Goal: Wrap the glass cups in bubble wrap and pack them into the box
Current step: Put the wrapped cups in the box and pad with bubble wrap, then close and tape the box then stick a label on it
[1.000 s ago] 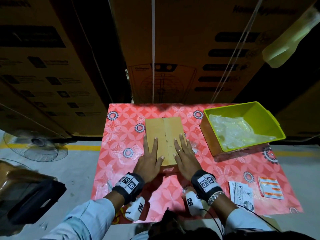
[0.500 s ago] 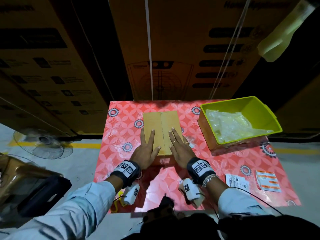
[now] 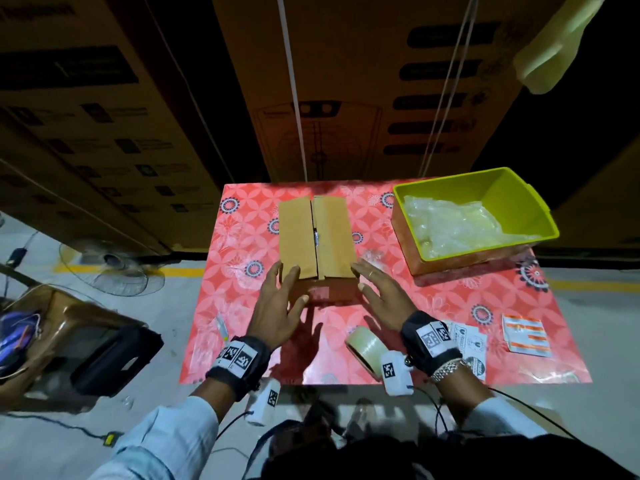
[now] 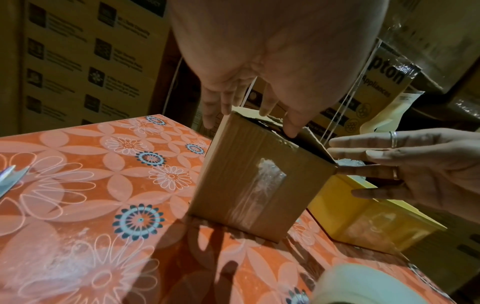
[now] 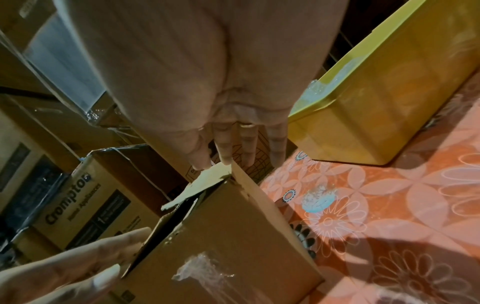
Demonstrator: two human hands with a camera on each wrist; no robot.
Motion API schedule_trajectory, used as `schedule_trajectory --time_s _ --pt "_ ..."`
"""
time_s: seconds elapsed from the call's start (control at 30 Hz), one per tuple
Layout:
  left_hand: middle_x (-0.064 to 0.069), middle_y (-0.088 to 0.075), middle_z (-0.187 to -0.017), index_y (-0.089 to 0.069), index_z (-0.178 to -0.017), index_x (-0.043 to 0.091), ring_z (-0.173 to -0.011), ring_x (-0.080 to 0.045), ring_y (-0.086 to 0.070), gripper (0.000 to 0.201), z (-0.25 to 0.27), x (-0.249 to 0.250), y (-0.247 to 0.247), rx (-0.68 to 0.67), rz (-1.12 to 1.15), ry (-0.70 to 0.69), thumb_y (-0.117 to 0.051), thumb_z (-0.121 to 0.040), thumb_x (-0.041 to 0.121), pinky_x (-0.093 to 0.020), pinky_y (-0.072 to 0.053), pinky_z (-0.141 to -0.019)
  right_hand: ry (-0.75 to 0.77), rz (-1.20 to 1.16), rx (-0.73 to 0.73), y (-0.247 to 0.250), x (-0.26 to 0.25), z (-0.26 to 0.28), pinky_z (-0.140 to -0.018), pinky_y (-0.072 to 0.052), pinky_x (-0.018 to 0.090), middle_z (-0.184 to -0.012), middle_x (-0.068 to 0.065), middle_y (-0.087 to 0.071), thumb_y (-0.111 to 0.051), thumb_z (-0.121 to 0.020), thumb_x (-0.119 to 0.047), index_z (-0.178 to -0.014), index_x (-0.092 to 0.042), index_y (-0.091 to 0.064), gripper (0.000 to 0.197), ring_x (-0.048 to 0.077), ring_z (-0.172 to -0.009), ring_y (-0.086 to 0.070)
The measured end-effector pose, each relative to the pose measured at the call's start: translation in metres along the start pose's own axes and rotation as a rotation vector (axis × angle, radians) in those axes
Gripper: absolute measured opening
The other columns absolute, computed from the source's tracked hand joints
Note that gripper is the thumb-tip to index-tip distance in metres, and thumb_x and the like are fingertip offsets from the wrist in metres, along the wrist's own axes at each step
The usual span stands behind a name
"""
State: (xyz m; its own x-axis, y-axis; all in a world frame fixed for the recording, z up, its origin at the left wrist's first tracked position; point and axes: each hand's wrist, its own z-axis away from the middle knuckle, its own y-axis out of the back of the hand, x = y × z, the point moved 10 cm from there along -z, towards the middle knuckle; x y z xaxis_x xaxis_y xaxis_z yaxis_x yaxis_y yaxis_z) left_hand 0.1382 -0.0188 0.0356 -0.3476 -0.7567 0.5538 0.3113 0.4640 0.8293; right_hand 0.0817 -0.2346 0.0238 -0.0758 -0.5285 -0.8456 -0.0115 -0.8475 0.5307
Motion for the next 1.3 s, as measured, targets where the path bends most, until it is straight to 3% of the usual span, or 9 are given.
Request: schedule_trajectory --time_s 0.2,0.33,0.5,0.67,0.8,1.0,1.1,1.2,1.3 --pt "0.002 -0.062 -0.104 -0.065 -0.109 0.021 -0.092 -0.018 -0.063 0.017 0.03 -0.021 -0.004 0.205 0.201 0.209 -0.069 -0.096 0.032 -0.033 -0.05 -0.079 -0.275 -0.11 0.037 -0.009 0.045 0.049 -0.096 -0.045 0.025 -0.138 0.001 -0.058 -0.064 -0.1 -0.026 -0.145 -0.019 -0.055 0.047 0.017 -0.124 -0.057" --pt "-0.002 -0.068 -0.069 -0.068 -0.067 0.014 -0.065 -0.022 -0.059 0.037 0.047 -0.042 -0.11 -0.193 0.756 0.665 -0.071 -0.091 0.042 -0.035 -0.048 -0.065 -0.412 -0.105 0.052 -0.033 0.086 0.085 -0.097 -0.054 0.038 -0.125 -0.001 -0.068 -0.067 -0.085 -0.053 -0.139 -0.023 -0.06 0.063 0.015 -0.111 -0.066" --pt "-0.015 -0.051 -0.077 -0.064 -0.081 0.007 -0.065 -0.02 -0.042 0.026 0.047 -0.026 -0.186 -0.299 1.09 0.93 -0.074 -0.09 0.03 -0.031 -0.034 -0.058 -0.457 -0.145 0.063 -0.041 0.1 0.1 -0.084 -0.053 0.028 -0.107 -0.006 -0.071 -0.061 -0.08 -0.05 -0.127 -0.019 -0.069 0.056 0.013 -0.093 -0.068" --pt "-0.008 -0.05 -0.069 -0.059 -0.069 0.013 -0.053 -0.018 -0.044 0.031 0.045 -0.031 -0.213 -0.359 1.052 1.035 -0.071 -0.095 0.025 -0.026 -0.037 -0.051 -0.496 -0.286 0.063 -0.05 0.112 0.108 -0.066 -0.047 0.042 -0.073 -0.002 -0.063 -0.062 -0.087 -0.037 -0.07 -0.019 -0.069 0.026 0.02 -0.071 -0.056" --pt "-0.009 -0.052 -0.067 -0.057 -0.068 0.007 -0.059 -0.02 -0.046 0.036 0.055 -0.026 -0.223 -0.436 1.078 1.097 -0.07 -0.098 0.022 -0.027 -0.041 -0.058 -0.526 -0.386 0.07 -0.054 0.107 0.117 -0.069 -0.05 0.039 -0.079 -0.004 -0.065 -0.065 -0.091 -0.022 -0.071 -0.032 -0.072 0.024 0.018 -0.077 -0.058" --pt "-0.016 -0.057 -0.055 -0.059 -0.067 0.0 -0.043 -0.025 -0.051 0.036 0.058 -0.027 -0.224 -0.47 1.037 1.123 -0.089 -0.078 0.016 -0.031 -0.05 -0.05 -0.494 -0.448 0.029 -0.062 0.094 0.121 -0.073 -0.047 0.021 -0.086 0.001 -0.066 -0.056 -0.1 0.002 -0.097 -0.009 -0.068 0.016 -0.005 -0.074 -0.06" --pt "-0.004 -0.062 -0.046 -0.064 -0.077 0.005 -0.035 -0.017 -0.058 0.022 0.052 -0.027 -0.219 -0.441 1.032 1.153 -0.082 -0.087 0.013 -0.025 -0.051 -0.04 -0.475 -0.513 0.053 -0.058 0.094 0.124 -0.078 -0.053 0.027 -0.091 0.004 -0.069 -0.059 -0.097 -0.011 -0.101 -0.009 -0.071 0.012 0.008 -0.084 -0.064" --pt "-0.001 -0.049 -0.035 -0.054 -0.053 0.007 -0.027 -0.013 -0.048 0.048 0.05 -0.025 -0.224 -0.518 1.041 1.191 -0.067 -0.099 0.015 -0.02 -0.041 -0.033 -0.474 -0.536 0.092 -0.051 0.098 0.127 -0.08 -0.05 0.035 -0.093 0.004 -0.069 -0.059 -0.091 -0.025 -0.098 -0.016 -0.072 0.017 0.02 -0.088 -0.061" --pt "-0.003 -0.051 -0.044 -0.053 -0.064 0.008 -0.04 -0.013 -0.049 0.034 0.049 -0.017 -0.226 -0.615 1.076 1.152 -0.075 -0.089 0.014 -0.023 -0.045 -0.044 -0.452 -0.551 0.101 -0.045 0.098 0.127 -0.082 -0.048 0.035 -0.094 0.008 -0.069 -0.061 -0.091 -0.029 -0.095 -0.013 -0.071 0.019 0.02 -0.09 -0.059"
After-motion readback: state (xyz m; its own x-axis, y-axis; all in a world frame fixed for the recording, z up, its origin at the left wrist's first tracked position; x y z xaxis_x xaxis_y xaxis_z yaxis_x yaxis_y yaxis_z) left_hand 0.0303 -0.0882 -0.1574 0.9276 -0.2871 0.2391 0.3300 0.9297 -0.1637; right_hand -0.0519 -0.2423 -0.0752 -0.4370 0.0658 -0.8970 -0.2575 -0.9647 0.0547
